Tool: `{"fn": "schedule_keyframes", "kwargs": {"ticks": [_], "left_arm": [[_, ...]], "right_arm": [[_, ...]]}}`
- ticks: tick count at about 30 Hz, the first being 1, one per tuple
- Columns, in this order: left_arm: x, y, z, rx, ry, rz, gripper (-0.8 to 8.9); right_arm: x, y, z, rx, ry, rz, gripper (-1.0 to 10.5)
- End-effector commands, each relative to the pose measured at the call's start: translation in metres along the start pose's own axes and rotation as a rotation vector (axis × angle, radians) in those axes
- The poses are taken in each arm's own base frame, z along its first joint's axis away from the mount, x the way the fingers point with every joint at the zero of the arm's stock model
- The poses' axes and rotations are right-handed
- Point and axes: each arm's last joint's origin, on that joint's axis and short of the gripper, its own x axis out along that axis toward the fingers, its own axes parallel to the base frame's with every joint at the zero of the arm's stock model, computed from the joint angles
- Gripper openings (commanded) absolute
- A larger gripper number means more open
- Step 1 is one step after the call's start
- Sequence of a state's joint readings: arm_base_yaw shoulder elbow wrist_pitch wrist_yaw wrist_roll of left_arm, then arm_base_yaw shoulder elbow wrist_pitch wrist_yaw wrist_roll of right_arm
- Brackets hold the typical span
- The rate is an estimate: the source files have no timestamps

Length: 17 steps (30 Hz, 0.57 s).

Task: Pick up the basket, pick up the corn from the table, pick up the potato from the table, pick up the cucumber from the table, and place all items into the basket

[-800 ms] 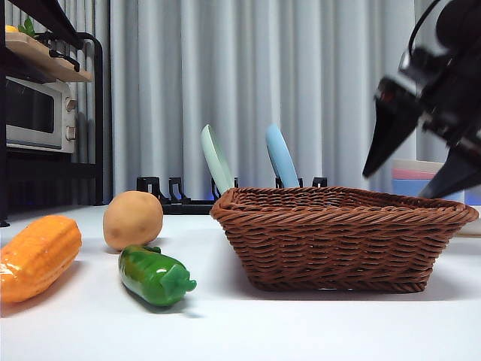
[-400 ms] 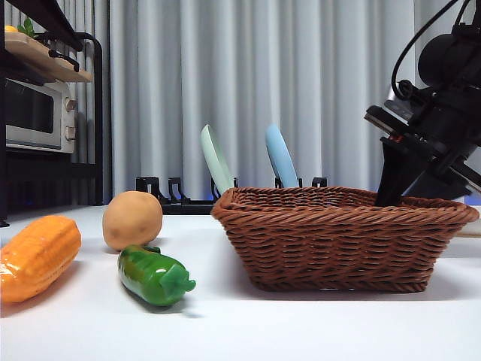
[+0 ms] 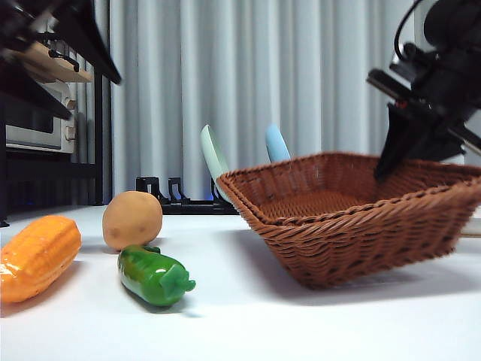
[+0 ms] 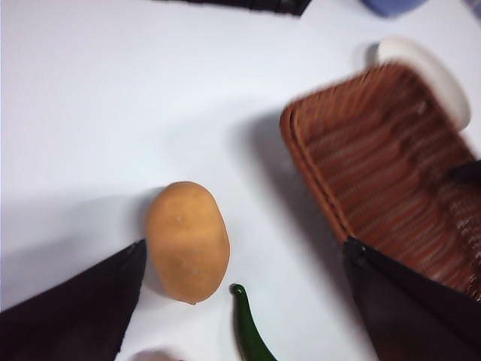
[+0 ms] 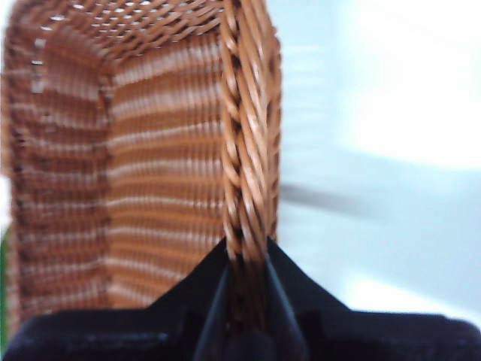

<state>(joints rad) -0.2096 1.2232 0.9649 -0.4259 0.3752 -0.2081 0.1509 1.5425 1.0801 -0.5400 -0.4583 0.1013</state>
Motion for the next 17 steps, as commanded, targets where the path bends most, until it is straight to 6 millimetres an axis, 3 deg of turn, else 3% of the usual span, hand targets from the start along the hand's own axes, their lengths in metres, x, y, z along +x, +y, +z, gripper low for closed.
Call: {"fn": "schedule_keyframes", "kwargs": {"ticks": [1,6,10,17], "left_arm": [[0.02,-0.005,0.007,0.015,0.055,0.047,4.42],[0.058,-0.007,0.013,0.041,0.179,0.136,4.45],[0.092,-0.002,0.01,0.04,0.258,0.172,5.06],[0.123,0.007,-0.003,0.052,0.322,0.265,5.06]], "right_arm": [[-0.008,0.005,0.007,0.005,-0.022,0.009,-0.2],[-0.017,0.01,0.018,0.003,-0.052,0.014,-0.2],[-0.025,0.012,0.026,-0.001,-0.08,0.019,-0.2],[-0.032,0.014,0.033,-0.005,-0.101,0.017,-0.2]]}}
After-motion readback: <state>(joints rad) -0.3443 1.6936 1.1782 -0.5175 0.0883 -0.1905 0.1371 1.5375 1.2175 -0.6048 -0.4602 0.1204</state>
